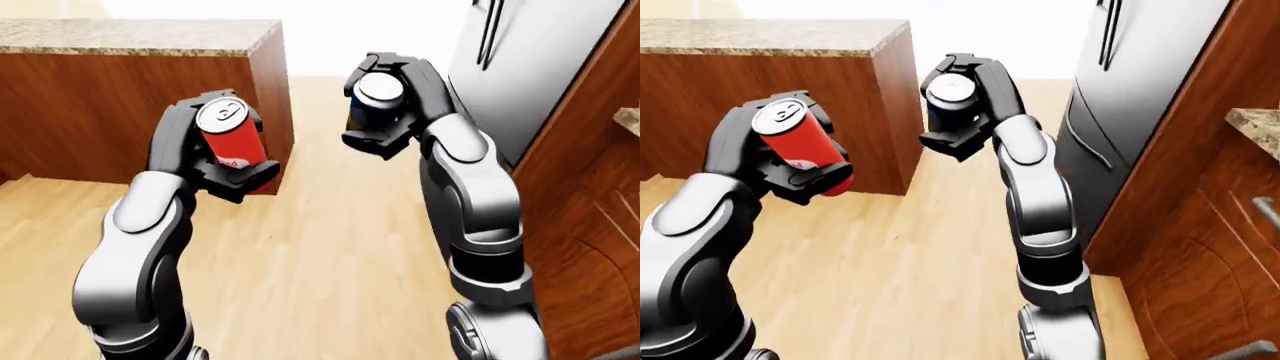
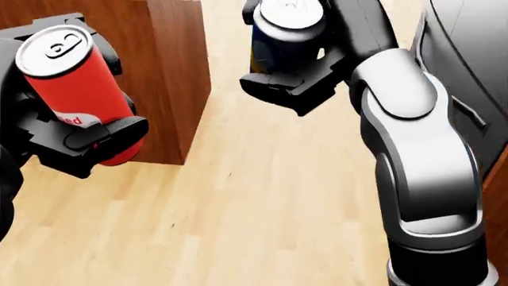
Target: Move the drinks to the dining counter.
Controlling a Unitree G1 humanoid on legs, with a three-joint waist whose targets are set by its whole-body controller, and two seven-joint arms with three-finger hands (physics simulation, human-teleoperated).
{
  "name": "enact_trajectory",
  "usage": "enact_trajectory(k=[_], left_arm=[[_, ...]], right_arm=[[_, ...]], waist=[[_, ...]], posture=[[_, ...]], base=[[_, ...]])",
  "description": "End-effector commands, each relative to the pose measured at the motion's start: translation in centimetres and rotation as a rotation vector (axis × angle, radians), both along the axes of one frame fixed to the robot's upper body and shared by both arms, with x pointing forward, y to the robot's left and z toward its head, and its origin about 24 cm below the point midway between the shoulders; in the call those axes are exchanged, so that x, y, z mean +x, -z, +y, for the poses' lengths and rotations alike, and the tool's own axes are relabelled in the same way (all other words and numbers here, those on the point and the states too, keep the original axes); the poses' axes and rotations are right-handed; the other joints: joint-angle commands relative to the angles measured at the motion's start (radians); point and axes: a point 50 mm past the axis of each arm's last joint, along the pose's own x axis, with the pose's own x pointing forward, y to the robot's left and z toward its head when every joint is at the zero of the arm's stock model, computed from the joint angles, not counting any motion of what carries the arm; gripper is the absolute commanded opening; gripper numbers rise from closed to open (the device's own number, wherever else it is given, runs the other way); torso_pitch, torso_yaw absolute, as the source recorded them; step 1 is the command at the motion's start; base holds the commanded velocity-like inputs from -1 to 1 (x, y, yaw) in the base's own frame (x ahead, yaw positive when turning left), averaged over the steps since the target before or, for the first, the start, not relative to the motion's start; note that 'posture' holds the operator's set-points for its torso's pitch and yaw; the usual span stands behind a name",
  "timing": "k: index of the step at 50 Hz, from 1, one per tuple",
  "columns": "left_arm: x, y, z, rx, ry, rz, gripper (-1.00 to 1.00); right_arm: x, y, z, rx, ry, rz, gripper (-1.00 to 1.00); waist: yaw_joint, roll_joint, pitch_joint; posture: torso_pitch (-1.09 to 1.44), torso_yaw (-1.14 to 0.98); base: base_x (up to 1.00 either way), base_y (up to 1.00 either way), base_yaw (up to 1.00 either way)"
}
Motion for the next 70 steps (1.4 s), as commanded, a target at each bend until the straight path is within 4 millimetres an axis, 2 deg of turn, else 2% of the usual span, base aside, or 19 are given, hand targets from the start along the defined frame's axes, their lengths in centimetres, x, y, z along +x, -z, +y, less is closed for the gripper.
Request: enact_trajectory(k=[1, 8, 11, 21, 23, 32, 35, 37, 39, 46, 47, 48, 49, 51, 55, 57, 59, 60, 70], left_arm=[[-0.8, -2.5, -0.8, 0.014, 0.039, -0.153, -1.0], [-0.7, -2.8, -0.7, 0.025, 0.034, -0.158, -1.0], [-0.8, -3.0, -0.6, 0.027, 0.031, -0.159, -1.0], [-0.7, -2.9, -0.8, 0.03, 0.036, -0.159, -1.0], [-0.7, -2.7, -0.9, 0.031, 0.038, -0.156, -1.0], [-0.6, -2.8, -0.9, 0.032, 0.04, -0.156, -1.0], [-0.5, -2.6, -1.0, 0.032, 0.04, -0.155, -1.0], [-0.6, -2.6, -1.0, 0.032, 0.041, -0.154, -1.0], [-0.6, -2.6, -1.0, 0.032, 0.042, -0.153, -1.0], [-0.7, -3.2, -0.9, 0.032, 0.04, -0.161, -1.0], [-0.6, -3.3, -0.8, 0.034, 0.039, -0.163, -1.0], [-0.7, -3.4, -0.9, 0.035, 0.04, -0.164, -1.0], [-0.7, -3.5, -0.9, 0.036, 0.04, -0.165, -1.0], [-0.7, -3.5, -0.9, 0.036, 0.041, -0.167, -1.0], [-0.7, -3.6, -0.8, 0.036, 0.039, -0.169, -1.0], [-0.7, -3.6, -0.8, 0.036, 0.04, -0.168, -1.0], [-0.7, -3.5, -0.8, 0.035, 0.039, -0.168, -1.0], [-0.7, -3.4, -0.8, 0.034, 0.039, -0.166, -1.0], [-0.5, -2.9, -1.0, 0.033, 0.044, -0.158, -1.0]], right_arm=[[-0.9, -3.0, -0.8, 0.018, 0.026, -0.143, -1.0], [-0.9, -3.1, -0.8, 0.012, 0.038, -0.157, -1.0], [-1.1, -3.2, -0.8, 0.013, 0.037, -0.16, -1.0], [-1.0, -3.0, -1.1, 0.002, 0.068, -0.146, -1.0], [-1.0, -3.3, -1.2, 0.012, 0.067, -0.166, -1.0], [-1.0, -3.2, -1.1, 0.021, 0.058, -0.171, -1.0], [-1.0, -3.0, -1.1, 0.013, 0.056, -0.17, -1.0], [-1.0, -3.0, -1.1, 0.014, 0.056, -0.171, -1.0], [-1.0, -3.0, -1.1, 0.011, 0.056, -0.172, -1.0], [-1.1, -3.2, -1.1, -0.004, 0.052, -0.179, -1.0], [-1.1, -3.4, -1.1, -0.003, 0.053, -0.181, -1.0], [-1.1, -3.4, -1.1, -0.004, 0.054, -0.182, -1.0], [-1.1, -3.4, -1.1, -0.006, 0.054, -0.183, -1.0], [-1.2, -3.3, -1.0, -0.009, 0.051, -0.184, -1.0], [-1.3, -3.4, -0.9, -0.012, 0.051, -0.187, -1.0], [-1.3, -3.5, -0.9, -0.01, 0.054, -0.19, -1.0], [-1.3, -3.5, -0.9, -0.006, 0.054, -0.193, -1.0], [-1.4, -3.5, -1.0, -0.002, 0.054, -0.193, -1.0], [-1.3, -3.1, -1.1, 0.014, 0.051, -0.19, -1.0]], waist=[[-0.009, -0.002, -0.034], [-0.027, -0.074, -0.011], [-0.033, -0.152, -0.033], [-0.054, -0.048, -0.025], [-0.019, -0.093, -0.032], [-0.048, -0.045, -0.013], [-0.083, 0.005, -0.014], [-0.085, 0.084, -0.037], [-0.08, 0.042, -0.005], [-0.036, -0.017, 0.006], [-0.039, -0.035, -0.011], [-0.05, -0.109, -0.013], [-0.036, -0.082, 0.02], [-0.036, -0.081, -0.029], [-0.024, -0.082, -0.014], [-0.023, -0.041, -0.009], [-0.001, 0.079, -0.036], [-0.01, 0.042, -0.041], [-0.038, -0.067, -0.003]], posture=[[0.0, 0.0], [0.0, 0.0], [0.0, 0.0], [0.0, 0.0], [0.0, 0.0], [0.0, 0.0], [0.0, 0.0], [0.0, 0.0], [0.0, 0.0], [0.0, 0.0], [0.0, 0.0], [0.0, 0.0], [0.0, 0.0], [0.0, 0.0], [0.0, 0.0], [0.0, 0.0], [0.0, 0.0], [0.0, 0.0], [0.0, 0.0]], base=[[0.0, 0.0, 1.0], [0.0, 0.0, 1.0], [0.0, 0.0, 1.0], [0.0, 0.1, 0.9], [0.04, 1.0, 0.0], [0.24, 1.0, 0.0], [0.59, 0.9, 0.0], [0.61, 0.88, 0.0], [0.61, 0.89, 0.0], [0.44, 0.96, 0.0], [0.02, 1.0, 0.0], [0.01, 1.0, 0.0], [0.0, 1.0, 0.0], [0.0, 1.0, 0.0], [0.0, 1.0, 0.0], [0.0, 1.0, 0.0], [0.0, 1.0, 0.0], [0.0, 1.0, 0.0], [0.08, 1.0, 0.0]])
